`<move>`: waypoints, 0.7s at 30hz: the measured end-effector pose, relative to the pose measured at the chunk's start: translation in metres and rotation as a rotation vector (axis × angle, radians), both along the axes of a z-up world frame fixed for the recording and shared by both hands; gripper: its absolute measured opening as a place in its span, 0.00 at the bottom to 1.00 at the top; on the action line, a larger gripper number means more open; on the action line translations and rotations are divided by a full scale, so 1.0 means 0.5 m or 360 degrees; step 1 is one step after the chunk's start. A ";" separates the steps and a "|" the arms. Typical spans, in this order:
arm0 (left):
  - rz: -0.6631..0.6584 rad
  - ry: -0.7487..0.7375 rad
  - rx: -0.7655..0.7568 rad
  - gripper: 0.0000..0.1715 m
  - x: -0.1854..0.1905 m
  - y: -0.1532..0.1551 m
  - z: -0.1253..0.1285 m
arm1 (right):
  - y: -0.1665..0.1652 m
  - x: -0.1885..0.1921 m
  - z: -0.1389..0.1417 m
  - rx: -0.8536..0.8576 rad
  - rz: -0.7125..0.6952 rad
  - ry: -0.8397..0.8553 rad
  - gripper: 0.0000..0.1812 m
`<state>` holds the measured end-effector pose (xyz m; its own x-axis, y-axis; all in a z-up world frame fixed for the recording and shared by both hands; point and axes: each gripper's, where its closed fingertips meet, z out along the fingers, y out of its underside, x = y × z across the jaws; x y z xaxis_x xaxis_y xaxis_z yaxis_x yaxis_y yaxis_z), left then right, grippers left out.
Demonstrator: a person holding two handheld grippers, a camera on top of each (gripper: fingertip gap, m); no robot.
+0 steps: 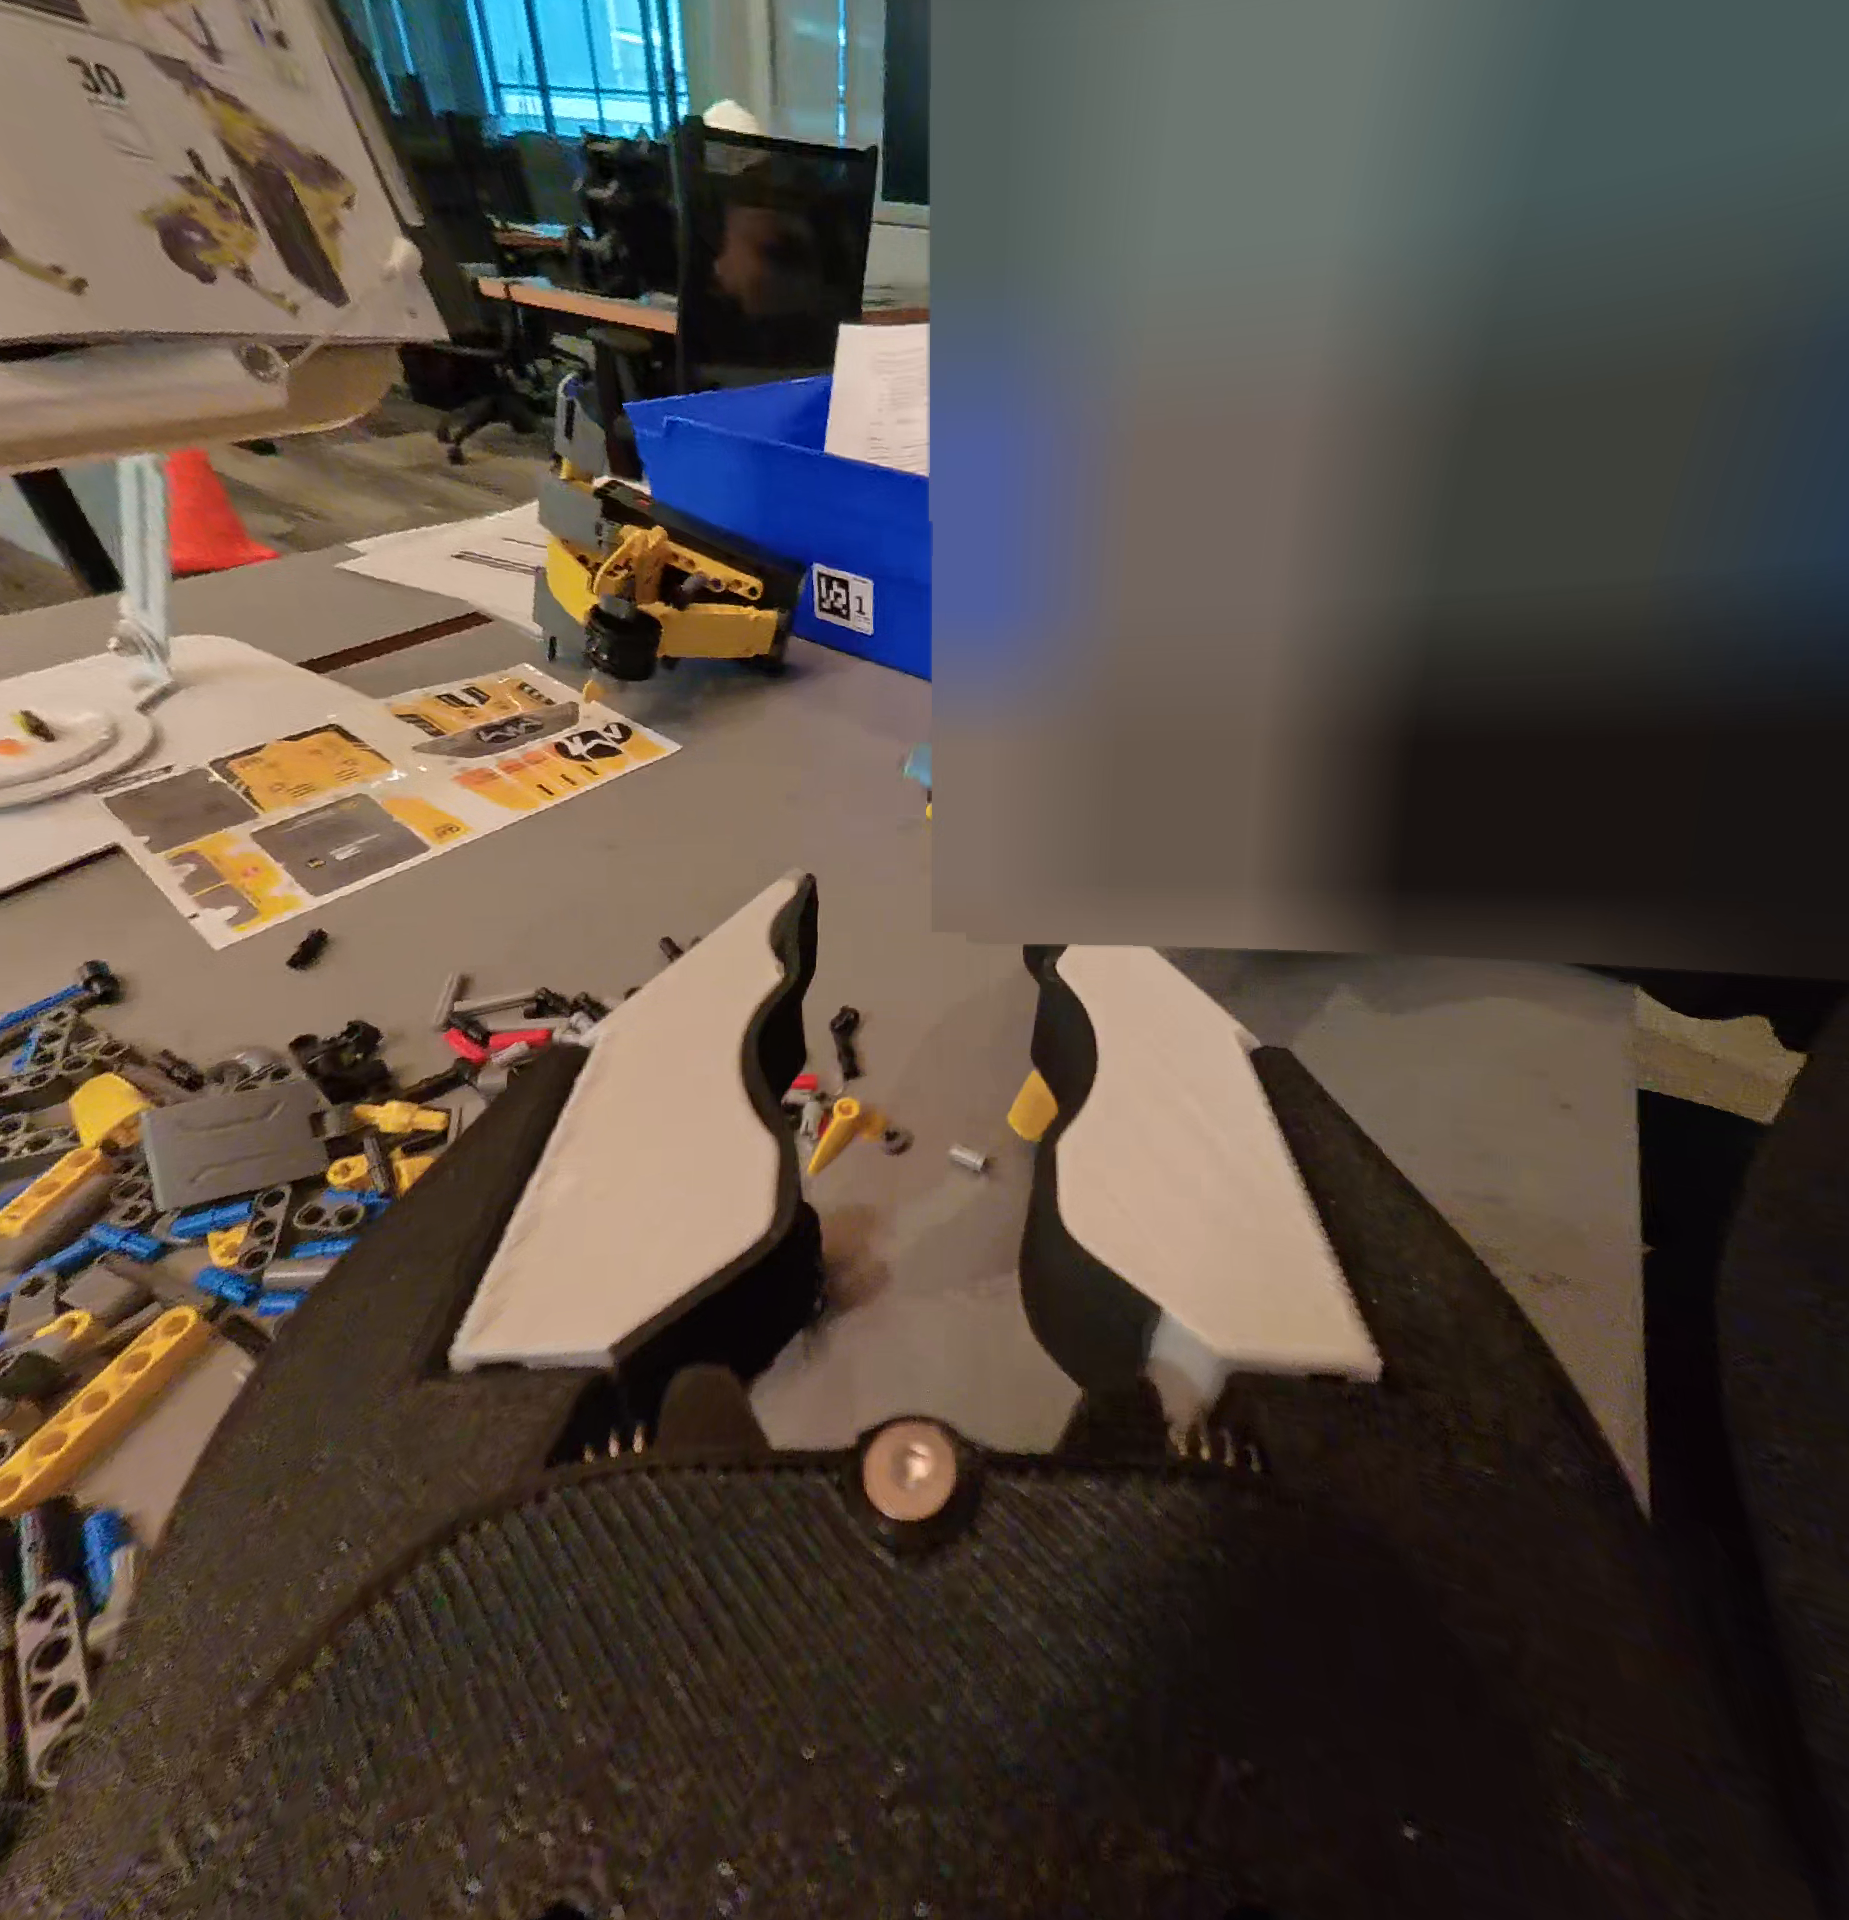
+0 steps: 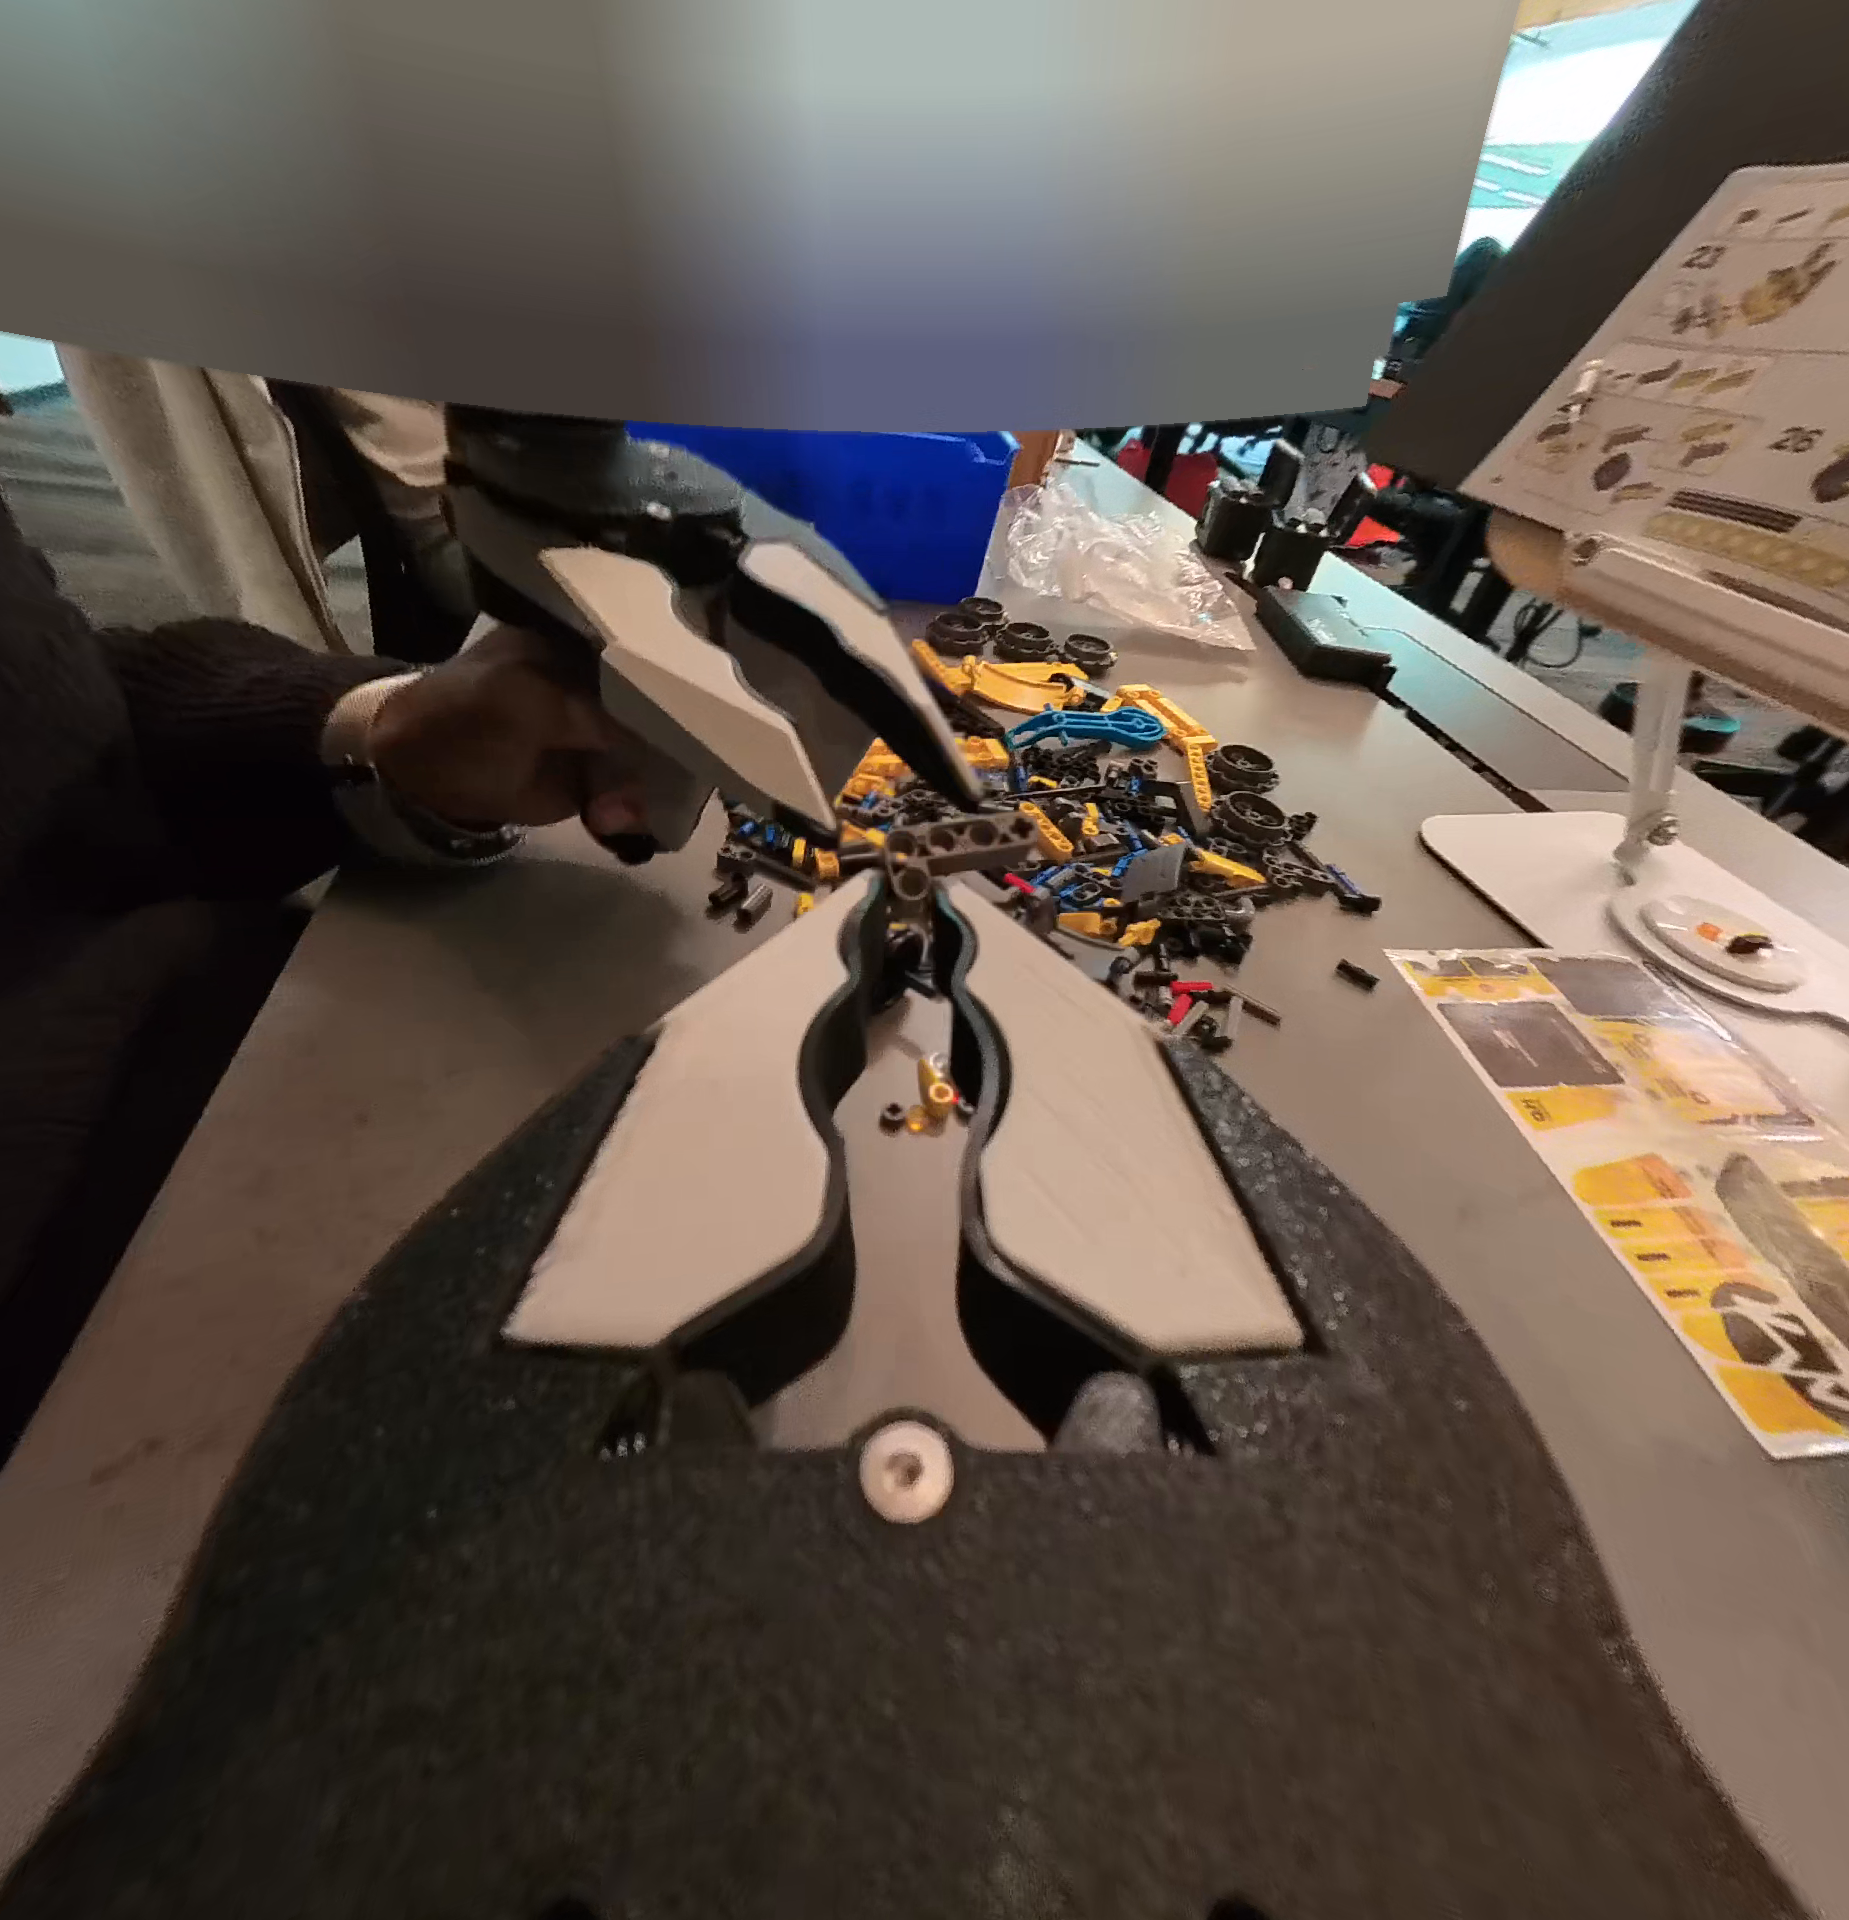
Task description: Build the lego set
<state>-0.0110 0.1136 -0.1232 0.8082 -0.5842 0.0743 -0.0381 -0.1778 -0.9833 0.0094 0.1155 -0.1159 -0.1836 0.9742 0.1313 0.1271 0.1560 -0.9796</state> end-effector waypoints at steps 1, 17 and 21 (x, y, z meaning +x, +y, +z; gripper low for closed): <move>-0.0026 -0.0034 -0.0015 0.21 -0.001 -0.003 -0.002 | 0.004 0.003 0.005 -0.0030 -0.0010 0.0014 0.04; -0.0187 -0.0187 -0.0112 0.23 0.004 -0.007 -0.009 | -0.016 0.000 0.004 -0.0510 0.0168 -0.0047 0.04; -0.0191 -0.0125 -0.0124 0.23 0.011 -0.007 -0.018 | -0.015 -0.004 -0.007 -0.0578 0.0183 -0.0076 0.04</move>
